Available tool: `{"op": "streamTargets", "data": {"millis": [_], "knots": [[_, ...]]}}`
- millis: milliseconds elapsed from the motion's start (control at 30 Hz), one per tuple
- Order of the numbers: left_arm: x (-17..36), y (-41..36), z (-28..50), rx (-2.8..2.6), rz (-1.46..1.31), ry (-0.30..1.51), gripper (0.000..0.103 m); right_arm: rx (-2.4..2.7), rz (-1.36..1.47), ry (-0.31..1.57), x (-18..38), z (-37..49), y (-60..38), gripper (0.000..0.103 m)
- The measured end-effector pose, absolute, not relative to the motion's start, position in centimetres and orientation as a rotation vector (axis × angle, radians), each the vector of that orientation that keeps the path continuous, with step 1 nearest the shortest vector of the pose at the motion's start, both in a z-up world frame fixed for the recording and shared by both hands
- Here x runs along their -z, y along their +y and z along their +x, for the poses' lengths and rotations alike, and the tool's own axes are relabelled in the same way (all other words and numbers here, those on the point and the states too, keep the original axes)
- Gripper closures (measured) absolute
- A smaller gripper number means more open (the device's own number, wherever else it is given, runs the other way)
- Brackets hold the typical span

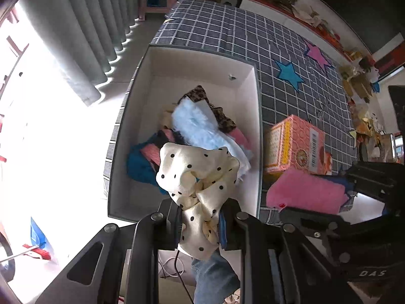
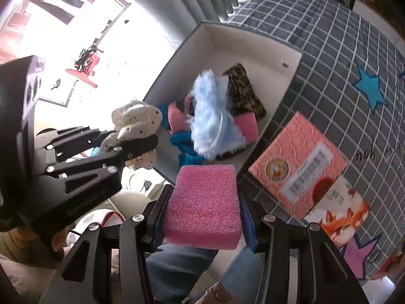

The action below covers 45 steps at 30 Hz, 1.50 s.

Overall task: Organize soft objects
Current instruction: 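Carry the scrunchie and pink foam block over the white box with both tools, then hold the scrunchie and foam block above the box with both tools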

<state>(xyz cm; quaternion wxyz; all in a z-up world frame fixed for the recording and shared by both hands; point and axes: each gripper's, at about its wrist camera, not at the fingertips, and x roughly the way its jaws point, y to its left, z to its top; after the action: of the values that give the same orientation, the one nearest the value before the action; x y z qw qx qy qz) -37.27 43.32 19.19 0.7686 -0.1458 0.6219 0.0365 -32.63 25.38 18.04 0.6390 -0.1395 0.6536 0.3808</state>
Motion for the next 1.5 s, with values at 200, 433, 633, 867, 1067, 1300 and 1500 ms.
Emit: {"op": "streamTargets", "data": {"millis": [200, 433, 633, 867, 1067, 1300, 1500], "knots": [[-19.3, 44.0, -36.9, -0.112, -0.318, 1.335, 0.079, -0.862, -0.33, 1.456, -19.3, -31.8, 26.4, 0.053], [-19.3, 44.4, -36.2, -0.135, -0.317, 1.326, 0.079, -0.854, -0.346, 1.415, -20.3, -30.5, 27.4, 0.053], [-19.4, 44.9, -35.7, -0.16, -0.323, 1.322, 0.079, -0.846, -0.336, 1.393, -21.0, -29.3, 27.9, 0.053], [-19.4, 45.1, -35.2, -0.18, -0.322, 1.32, 0.079, -0.846, -0.334, 1.379, -21.3, -28.6, 28.4, 0.053], [-19.3, 44.9, -34.9, -0.184, -0.326, 1.322, 0.079, -0.854, -0.342, 1.381, -21.2, -28.2, 28.6, 0.053], [-18.9, 44.8, -34.5, -0.191, -0.331, 1.331, 0.079, -0.858, -0.347, 1.384, -21.1, -28.0, 28.9, 0.053], [-18.8, 44.7, -34.2, -0.193, -0.331, 1.334, 0.079, -0.858, -0.346, 1.388, -21.0, -27.7, 29.1, 0.053]]}}
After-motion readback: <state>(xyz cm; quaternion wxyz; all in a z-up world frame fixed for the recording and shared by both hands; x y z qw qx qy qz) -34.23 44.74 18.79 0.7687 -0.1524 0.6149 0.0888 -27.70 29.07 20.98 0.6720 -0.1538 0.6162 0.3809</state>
